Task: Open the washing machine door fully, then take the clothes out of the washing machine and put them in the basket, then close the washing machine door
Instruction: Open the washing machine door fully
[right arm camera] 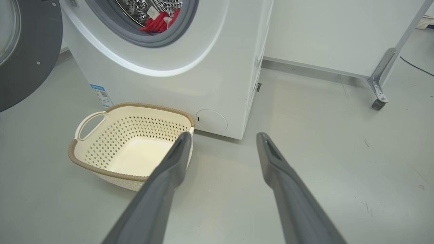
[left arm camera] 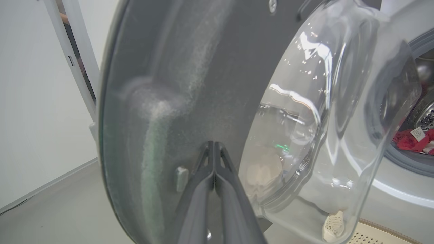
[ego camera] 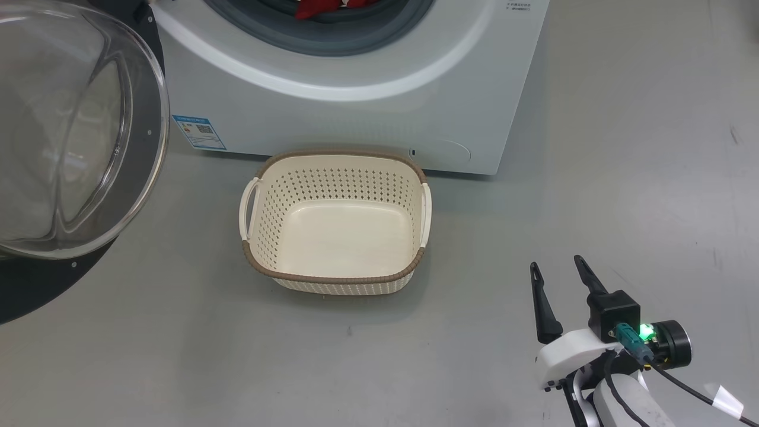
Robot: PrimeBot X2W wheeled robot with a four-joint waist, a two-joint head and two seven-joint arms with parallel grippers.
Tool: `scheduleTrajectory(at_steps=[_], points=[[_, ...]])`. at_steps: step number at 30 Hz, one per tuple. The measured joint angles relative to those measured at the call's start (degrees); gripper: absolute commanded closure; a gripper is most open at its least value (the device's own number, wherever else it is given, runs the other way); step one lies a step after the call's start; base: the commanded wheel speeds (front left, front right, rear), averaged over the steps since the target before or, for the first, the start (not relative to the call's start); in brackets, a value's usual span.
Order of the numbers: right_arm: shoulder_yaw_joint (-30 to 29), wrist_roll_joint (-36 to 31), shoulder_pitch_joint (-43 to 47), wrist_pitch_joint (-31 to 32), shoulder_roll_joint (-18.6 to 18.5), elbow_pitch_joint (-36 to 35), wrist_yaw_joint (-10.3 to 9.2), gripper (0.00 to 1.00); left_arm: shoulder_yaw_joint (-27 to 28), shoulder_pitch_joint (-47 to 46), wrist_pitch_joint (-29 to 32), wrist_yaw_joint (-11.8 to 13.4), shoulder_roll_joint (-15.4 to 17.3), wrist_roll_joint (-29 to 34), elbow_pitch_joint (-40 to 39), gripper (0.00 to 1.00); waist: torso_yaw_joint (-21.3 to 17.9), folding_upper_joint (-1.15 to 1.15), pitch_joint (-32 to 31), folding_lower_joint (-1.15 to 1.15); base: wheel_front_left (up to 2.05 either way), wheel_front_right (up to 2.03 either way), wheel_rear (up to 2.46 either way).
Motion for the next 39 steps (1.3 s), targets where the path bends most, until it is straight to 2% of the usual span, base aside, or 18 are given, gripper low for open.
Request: scheduleTrajectory(at_steps=[5,11,21,22,23,24,25,29,39], points=[[-0.3,0.1,0.0,0.0,0.0,-0.2,0.00,0.00,-0.4,0.1,0.0,-0.7,-2.1,2.0,-2.0,1.00,0.0,0.00,-0.8,0.00,0.00,0.00,0.00],[-0.3,1.0,0.0,0.0,0.0,-0.2,0.00,0.00,-1.9,1.3,0.0,-3.8,-5.0,5.3,-7.2,1.00,0.1,0.00,-2.3,0.00,0.00,0.00,0.00],[0.9,1.6,0.1,0.0,0.0,-1.4,0.00,0.00,-2.7,6.9,0.0,-5.6,-10.8,8.3,-16.4,1.00,-2.0,0.00,-4.4,0.00,0.00,0.00,0.00],[0.9,1.6,0.1,0.0,0.0,-1.5,0.00,0.00,-2.8,7.3,0.0,-5.6,-11.0,8.8,-17.2,0.91,-2.3,0.00,-4.5,0.00,0.00,0.00,0.00],[0.9,1.6,0.1,0.0,0.0,-1.7,0.00,0.00,-2.8,7.8,0.0,-5.8,-11.1,9.2,-17.7,0.74,-2.7,0.00,-4.6,0.00,0.00,0.00,0.00],[0.9,1.6,0.1,0.0,0.0,-1.9,0.00,0.00,-2.9,8.3,0.0,-5.9,-11.4,9.5,-18.3,0.24,-3.0,0.00,-4.7,0.00,0.00,0.00,0.00],[0.8,1.6,0.1,0.0,0.0,-2.1,0.00,0.00,-3.2,8.8,0.0,-6.1,-11.6,9.9,-18.7,0.00,-3.4,0.00,-4.9,0.00,0.00,0.00,0.00],[0.9,1.6,0.3,0.0,0.0,-2.6,0.00,0.00,-3.9,11.3,0.0,-6.3,-13.1,11.1,-19.9,0.00,-5.0,0.00,-5.3,0.00,0.00,0.00,0.00],[0.9,1.6,1.4,0.0,0.1,-4.8,0.00,0.00,-5.8,16.4,0.0,-6.9,-14.2,16.0,-21.5,0.00,-9.3,0.00,-6.4,0.00,0.00,0.00,0.00]])
